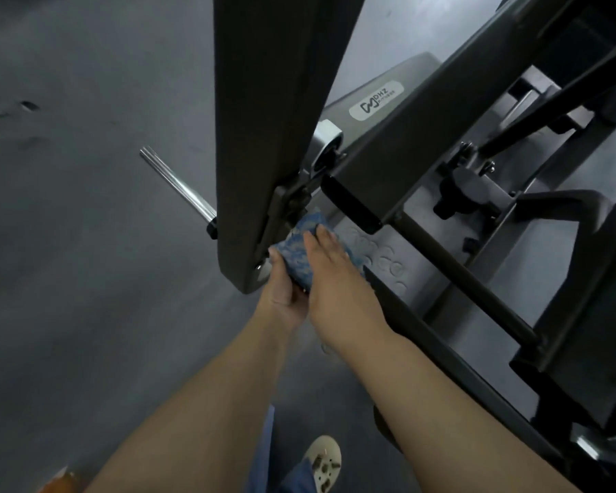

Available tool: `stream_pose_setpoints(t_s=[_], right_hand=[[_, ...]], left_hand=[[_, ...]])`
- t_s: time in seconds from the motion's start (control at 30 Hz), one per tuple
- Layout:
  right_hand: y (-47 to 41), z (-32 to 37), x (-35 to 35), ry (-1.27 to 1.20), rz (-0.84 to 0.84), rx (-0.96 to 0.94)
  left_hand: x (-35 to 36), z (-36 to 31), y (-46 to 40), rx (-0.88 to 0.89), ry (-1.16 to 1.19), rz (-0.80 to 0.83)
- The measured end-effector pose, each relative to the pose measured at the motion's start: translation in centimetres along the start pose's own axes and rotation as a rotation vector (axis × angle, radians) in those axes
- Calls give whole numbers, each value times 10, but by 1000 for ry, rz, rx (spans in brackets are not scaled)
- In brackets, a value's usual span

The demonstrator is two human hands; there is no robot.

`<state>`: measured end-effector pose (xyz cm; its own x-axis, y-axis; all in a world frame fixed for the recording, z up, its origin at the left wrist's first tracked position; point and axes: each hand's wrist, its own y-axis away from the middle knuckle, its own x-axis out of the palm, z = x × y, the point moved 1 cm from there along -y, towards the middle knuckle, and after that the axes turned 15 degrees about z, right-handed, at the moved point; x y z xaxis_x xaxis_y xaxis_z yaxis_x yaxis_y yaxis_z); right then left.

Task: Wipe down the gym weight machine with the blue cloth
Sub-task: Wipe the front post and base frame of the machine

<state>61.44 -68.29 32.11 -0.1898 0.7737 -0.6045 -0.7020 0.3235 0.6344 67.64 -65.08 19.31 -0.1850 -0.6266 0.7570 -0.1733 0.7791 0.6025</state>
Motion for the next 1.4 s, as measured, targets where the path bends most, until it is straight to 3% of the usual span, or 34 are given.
stream_pose_setpoints(t_s=[0.13,0.33,0.53,0.67,0.83,1.07,1.4], right_hand=[[-2,-8,-9,-118,-65,-39],[12,-17,10,190,-59,3],[46,-38,34,326,-156,183],[77,-68,55,340,-219,270],[116,-102,73,318,-180,357],[167,-140,93,284,-239,387],[201,-150,109,118,-320,587]], left_hand=[[4,-3,1,-28,1,-17],[11,10,11,-129,-2,-75],[45,67,61,-220,-70,41],[46,105,68,-247,27,6],[43,150,77,-332,-47,-23],[54,214,92,-369,36,-14],[84,256,119,-497,-180,-14]])
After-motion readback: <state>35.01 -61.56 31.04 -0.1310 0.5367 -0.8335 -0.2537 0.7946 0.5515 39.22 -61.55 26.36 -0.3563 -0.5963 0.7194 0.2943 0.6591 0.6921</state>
